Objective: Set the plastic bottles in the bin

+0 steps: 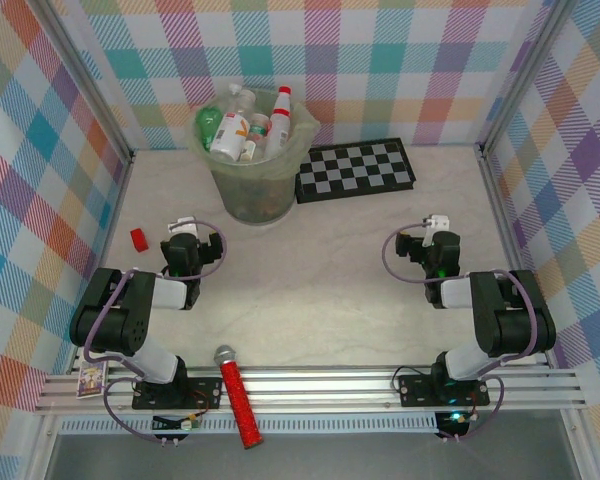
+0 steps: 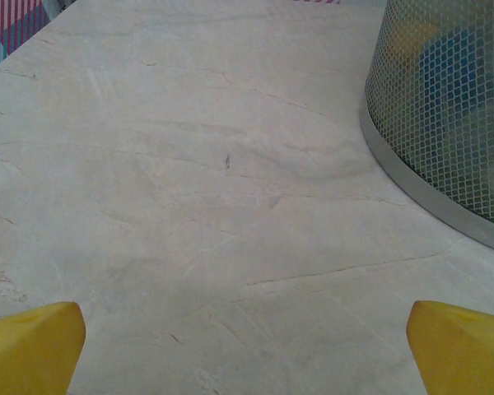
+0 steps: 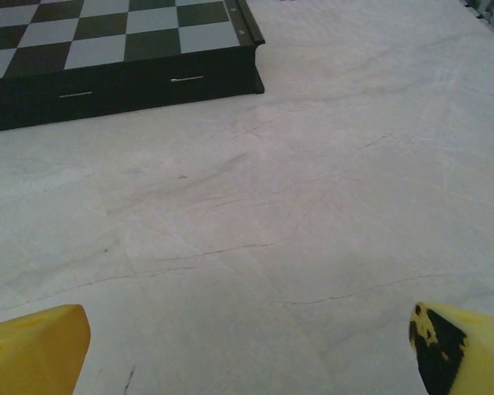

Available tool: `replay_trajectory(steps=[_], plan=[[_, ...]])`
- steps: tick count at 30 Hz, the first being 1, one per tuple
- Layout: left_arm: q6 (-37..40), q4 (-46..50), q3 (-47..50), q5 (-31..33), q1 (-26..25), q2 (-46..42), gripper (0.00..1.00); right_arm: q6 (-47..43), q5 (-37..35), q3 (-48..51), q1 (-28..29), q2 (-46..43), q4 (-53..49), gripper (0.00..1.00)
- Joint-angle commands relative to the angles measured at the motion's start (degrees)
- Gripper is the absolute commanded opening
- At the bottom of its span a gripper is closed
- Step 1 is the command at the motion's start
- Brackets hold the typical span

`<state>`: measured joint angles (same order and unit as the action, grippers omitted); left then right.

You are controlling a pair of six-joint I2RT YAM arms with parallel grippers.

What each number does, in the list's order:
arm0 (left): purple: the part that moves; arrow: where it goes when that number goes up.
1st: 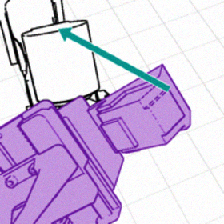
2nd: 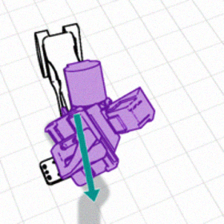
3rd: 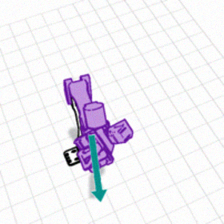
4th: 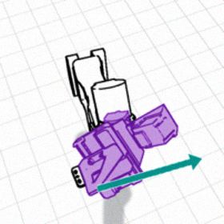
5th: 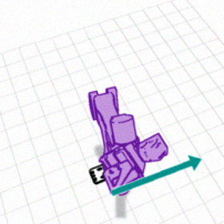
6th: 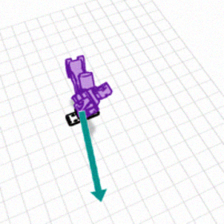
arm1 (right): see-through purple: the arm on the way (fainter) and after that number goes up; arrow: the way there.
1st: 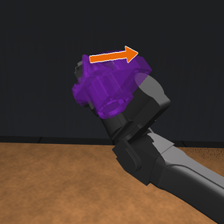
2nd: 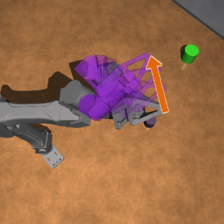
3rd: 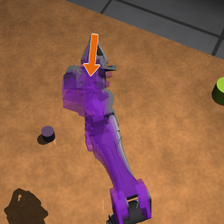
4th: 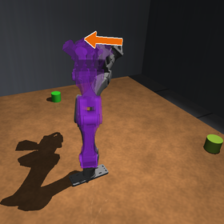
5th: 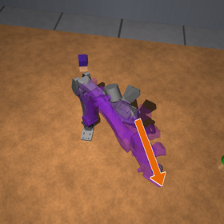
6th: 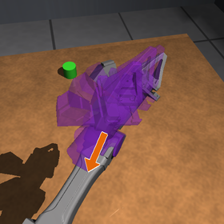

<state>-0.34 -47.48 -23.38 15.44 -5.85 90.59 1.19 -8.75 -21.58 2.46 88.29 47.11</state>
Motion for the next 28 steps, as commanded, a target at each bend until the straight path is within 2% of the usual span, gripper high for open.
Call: replay_trajectory(steps=[1, 28], plan=[[0.8, -3.7, 0.7, -0.7, 0.2, 0.0, 1.00, 0.9, 1.3, -1.2, -0.4, -0.4, 1.6, 0.99], [0.8, -3.7, 0.7, -0.7, 0.2, 0.0, 1.00, 0.8, 1.4, -1.4, -0.6, -0.4, 1.4, 0.99]])
